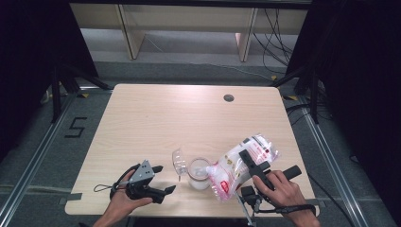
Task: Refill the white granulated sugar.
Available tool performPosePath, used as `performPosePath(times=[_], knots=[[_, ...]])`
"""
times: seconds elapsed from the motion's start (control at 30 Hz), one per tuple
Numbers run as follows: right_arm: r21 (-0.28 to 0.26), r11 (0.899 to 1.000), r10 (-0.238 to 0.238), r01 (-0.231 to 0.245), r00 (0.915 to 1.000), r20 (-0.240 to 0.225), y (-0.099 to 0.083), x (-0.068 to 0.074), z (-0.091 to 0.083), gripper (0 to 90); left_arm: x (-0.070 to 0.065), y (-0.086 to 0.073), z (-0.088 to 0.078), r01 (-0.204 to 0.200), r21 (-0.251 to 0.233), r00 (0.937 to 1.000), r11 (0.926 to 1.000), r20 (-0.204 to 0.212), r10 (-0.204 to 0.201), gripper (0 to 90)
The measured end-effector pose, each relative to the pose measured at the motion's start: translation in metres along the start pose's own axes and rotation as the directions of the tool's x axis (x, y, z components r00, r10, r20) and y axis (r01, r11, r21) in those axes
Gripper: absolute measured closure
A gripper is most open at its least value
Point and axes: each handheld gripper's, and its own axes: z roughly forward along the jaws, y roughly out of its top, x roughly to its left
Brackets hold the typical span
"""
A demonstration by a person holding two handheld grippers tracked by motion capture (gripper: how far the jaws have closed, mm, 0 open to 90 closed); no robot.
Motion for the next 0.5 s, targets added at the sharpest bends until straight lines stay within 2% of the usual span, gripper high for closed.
performPosePath(times=[0.13, 0.2, 0.33, 0.37, 0.4, 0.43, 0.5], knots=[[-0.002, 1.000, 0.005, -0.005, 1.0000, -0.002, -0.0007, 0.0001, -0.0001, 57.9, 0.0004, -0.0001, 0.0003, -0.001, 0.005, 1.0000, 1.0000, -0.002, 0.001, 15.4], [-0.009, 1.000, -0.012, 0.012, 0.9999, 0.001, -0.0013, -0.0007, 0.0004, 58.0, -0.0002, 0.0000, 0.0004, 0.005, -0.002, 1.0000, 1.0000, -0.004, -0.005, 15.4], [-0.010, 1.000, -0.014, 0.014, 0.9999, 0.003, -0.0018, -0.0016, 0.0002, 58.2, 0.0020, 0.0003, -0.0008, -0.020, 0.022, 0.9997, 0.9996, -0.012, 0.021, 15.4], [-0.011, 1.000, -0.013, 0.013, 0.9999, 0.005, -0.0019, -0.0019, 0.0001, 58.2, 0.0002, 0.0000, 0.0001, 0.002, 0.001, 1.0000, 1.0000, -0.002, -0.002, 15.4], [-0.011, 1.000, -0.018, 0.018, 0.9998, 0.009, -0.0017, -0.0026, 0.0000, 58.3, 0.0002, 0.0001, 0.0001, -0.001, 0.001, 1.0000, 1.0000, -0.002, 0.001, 15.4], [-0.002, 1.000, 0.001, -0.001, 1.0000, 0.004, -0.0017, -0.0015, -0.0008, 58.4, 0.0002, 0.0002, -0.0001, 0.000, 0.001, 1.0000, 1.0000, -0.002, 0.000, 15.4], [-0.006, 1.000, -0.005, 0.005, 1.0000, 0.004, -0.0014, -0.0016, -0.0005, 58.5, 0.0003, 0.0001, 0.0001, 0.006, -0.003, 1.0000, 1.0000, 0.000, -0.006, 15.4]])
